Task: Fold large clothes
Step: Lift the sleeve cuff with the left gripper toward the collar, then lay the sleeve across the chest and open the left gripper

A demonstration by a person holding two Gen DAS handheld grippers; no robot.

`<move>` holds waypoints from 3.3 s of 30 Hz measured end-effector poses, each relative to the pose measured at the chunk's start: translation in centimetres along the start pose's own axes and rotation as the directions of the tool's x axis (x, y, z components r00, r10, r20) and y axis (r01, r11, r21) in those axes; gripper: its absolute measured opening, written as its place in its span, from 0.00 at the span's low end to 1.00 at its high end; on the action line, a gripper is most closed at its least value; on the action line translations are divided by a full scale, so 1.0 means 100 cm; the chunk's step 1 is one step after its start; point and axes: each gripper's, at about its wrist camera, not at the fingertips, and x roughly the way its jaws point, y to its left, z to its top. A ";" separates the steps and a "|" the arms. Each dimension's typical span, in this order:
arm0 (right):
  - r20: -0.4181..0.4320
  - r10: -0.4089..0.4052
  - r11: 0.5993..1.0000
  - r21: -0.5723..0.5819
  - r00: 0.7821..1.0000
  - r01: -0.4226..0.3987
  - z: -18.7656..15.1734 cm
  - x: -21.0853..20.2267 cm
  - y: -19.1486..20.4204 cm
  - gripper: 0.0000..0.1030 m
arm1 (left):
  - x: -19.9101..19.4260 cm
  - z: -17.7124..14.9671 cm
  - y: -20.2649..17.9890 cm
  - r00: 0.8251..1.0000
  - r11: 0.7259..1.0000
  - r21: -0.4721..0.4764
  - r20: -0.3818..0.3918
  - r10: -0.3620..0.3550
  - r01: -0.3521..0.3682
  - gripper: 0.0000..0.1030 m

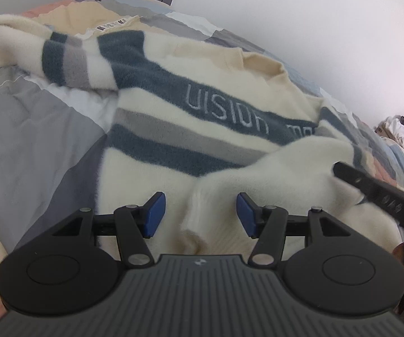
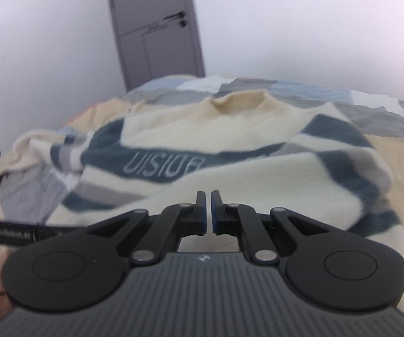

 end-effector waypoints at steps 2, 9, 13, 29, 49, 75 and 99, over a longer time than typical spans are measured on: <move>-0.057 0.004 1.000 -0.010 0.998 -0.004 -0.008 0.013 0.002 0.07 | 0.000 -0.001 0.000 1.000 1.000 -0.001 0.003 0.000 0.000 0.60; -0.116 0.023 0.999 0.037 0.993 -0.019 -0.028 0.028 -0.004 0.07 | -0.014 0.000 0.013 0.998 0.995 -0.088 0.054 -0.033 0.037 0.60; -0.112 0.020 0.999 0.037 0.993 -0.016 -0.029 0.027 -0.002 0.07 | -0.025 0.005 0.030 0.994 0.983 -0.181 0.107 0.005 0.015 0.61; -0.114 0.043 0.994 0.107 0.992 -0.031 -0.028 0.026 -0.010 0.07 | -0.037 0.090 0.141 0.941 0.912 -0.376 0.221 0.257 -0.161 0.78; -0.128 0.089 0.966 0.255 0.988 -0.054 -0.026 0.032 -0.022 0.07 | 0.020 0.109 0.321 0.836 0.559 -0.825 0.363 0.411 0.083 0.80; -0.136 0.095 0.955 0.291 0.986 -0.052 -0.010 0.024 -0.021 0.07 | -0.056 0.191 0.215 0.725 0.850 -0.435 0.476 0.498 -0.298 0.10; 0.133 -0.003 0.840 0.538 0.991 -0.069 0.003 -0.098 -0.129 0.07 | -0.021 0.089 -0.167 0.885 0.944 0.240 0.456 0.095 -0.225 0.09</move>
